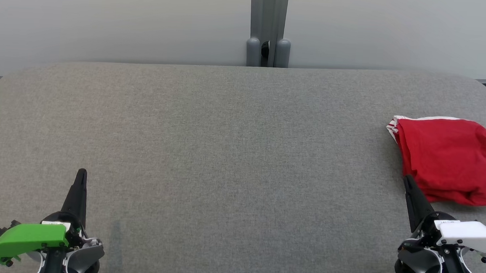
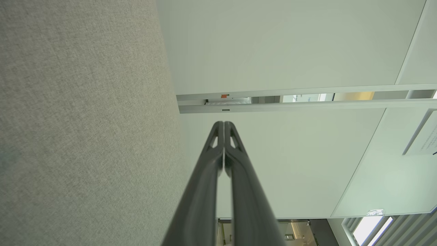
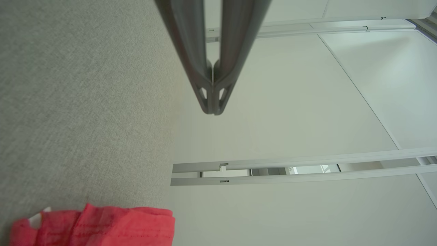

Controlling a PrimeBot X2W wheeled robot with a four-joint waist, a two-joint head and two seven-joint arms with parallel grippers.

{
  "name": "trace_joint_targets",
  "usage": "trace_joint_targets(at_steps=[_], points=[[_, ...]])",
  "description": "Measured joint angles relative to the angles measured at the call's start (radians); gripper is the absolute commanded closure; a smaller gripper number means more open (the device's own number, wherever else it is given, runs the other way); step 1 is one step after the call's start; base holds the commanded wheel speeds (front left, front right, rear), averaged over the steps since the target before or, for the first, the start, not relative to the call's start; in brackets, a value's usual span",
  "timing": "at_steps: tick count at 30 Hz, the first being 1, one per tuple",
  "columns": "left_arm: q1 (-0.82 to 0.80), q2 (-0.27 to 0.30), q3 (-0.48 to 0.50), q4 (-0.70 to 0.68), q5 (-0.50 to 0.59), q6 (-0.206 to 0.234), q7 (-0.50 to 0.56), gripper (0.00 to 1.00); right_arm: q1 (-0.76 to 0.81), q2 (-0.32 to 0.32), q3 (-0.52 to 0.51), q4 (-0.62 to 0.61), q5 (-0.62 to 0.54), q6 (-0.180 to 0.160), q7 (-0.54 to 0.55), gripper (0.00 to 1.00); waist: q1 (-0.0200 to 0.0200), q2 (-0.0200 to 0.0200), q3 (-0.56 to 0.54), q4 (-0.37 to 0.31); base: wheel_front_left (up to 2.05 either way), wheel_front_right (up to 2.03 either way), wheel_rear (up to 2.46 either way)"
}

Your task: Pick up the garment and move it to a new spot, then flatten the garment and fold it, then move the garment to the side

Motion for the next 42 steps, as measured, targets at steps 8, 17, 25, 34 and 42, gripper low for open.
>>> trace_joint_targets(at_steps=[8, 17, 25, 34, 42], points=[[0.000, 0.000, 0.000, 0.000, 0.000, 0.000, 0.000, 1.00, 0.000, 0.000, 0.000, 0.000, 0.000, 0.000, 0.000, 1.00, 0.0000, 0.0000, 0.000, 0.000, 0.00, 0.00, 0.00], [0.000, 0.000, 0.000, 0.000, 0.000, 0.000, 0.000, 1.00, 0.000, 0.000, 0.000, 0.000, 0.000, 0.000, 0.000, 1.00, 0.0000, 0.0000, 0.000, 0.000, 0.00, 0.00, 0.00], [0.000, 0.000, 0.000, 0.000, 0.000, 0.000, 0.000, 1.00, 0.000, 0.000, 0.000, 0.000, 0.000, 0.000, 0.000, 1.00, 0.0000, 0.0000, 0.000, 0.000, 0.00, 0.00, 0.00], [0.000, 0.000, 0.000, 0.000, 0.000, 0.000, 0.000, 1.00, 0.000, 0.000, 0.000, 0.000, 0.000, 0.000, 0.000, 1.00, 0.0000, 0.0000, 0.000, 0.000, 0.00, 0.00, 0.00], [0.000, 0.000, 0.000, 0.000, 0.000, 0.000, 0.000, 1.00, 0.000, 0.000, 0.000, 0.000, 0.000, 0.000, 0.000, 1.00, 0.0000, 0.0000, 0.000, 0.000, 0.00, 0.00, 0.00]])
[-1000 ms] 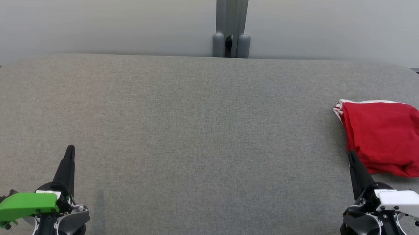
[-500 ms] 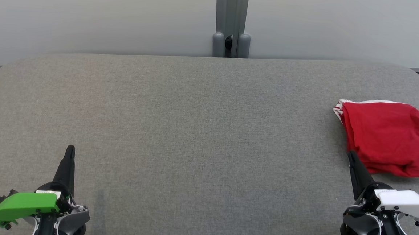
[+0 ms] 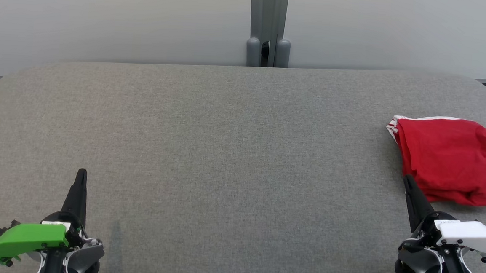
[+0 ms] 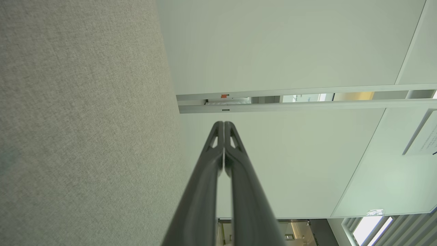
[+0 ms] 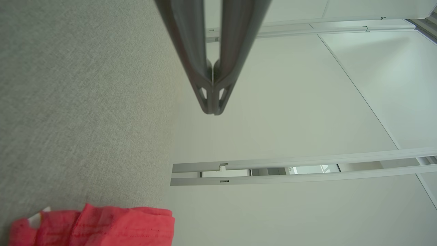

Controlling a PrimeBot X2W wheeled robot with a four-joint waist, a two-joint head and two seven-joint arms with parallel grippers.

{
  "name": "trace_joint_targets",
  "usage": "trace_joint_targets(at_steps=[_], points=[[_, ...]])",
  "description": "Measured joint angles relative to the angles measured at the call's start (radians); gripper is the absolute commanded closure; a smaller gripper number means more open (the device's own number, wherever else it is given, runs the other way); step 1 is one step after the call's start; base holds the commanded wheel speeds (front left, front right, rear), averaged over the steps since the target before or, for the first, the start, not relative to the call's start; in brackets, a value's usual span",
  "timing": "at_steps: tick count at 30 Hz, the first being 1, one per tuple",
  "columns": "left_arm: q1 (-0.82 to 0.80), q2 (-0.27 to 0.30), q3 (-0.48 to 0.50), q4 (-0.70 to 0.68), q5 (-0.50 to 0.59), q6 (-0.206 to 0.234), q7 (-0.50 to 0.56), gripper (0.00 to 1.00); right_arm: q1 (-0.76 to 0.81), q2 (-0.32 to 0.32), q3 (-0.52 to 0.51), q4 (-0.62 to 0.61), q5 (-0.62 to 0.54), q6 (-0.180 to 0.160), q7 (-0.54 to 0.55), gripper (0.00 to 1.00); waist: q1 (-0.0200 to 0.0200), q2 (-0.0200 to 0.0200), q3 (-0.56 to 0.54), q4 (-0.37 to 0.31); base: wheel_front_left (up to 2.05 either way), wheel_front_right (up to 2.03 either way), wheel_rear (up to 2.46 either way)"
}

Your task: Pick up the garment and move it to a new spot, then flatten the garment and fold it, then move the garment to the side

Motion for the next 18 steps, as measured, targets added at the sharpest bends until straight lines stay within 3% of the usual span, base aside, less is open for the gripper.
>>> trace_joint_targets(at_steps=[18], points=[[0.000, 0.000, 0.000, 0.000, 0.000, 0.000, 0.000, 1.00, 0.000, 0.000, 0.000, 0.000, 0.000, 0.000, 0.000, 1.00, 0.0000, 0.0000, 0.000, 0.000, 0.00, 0.00, 0.00]])
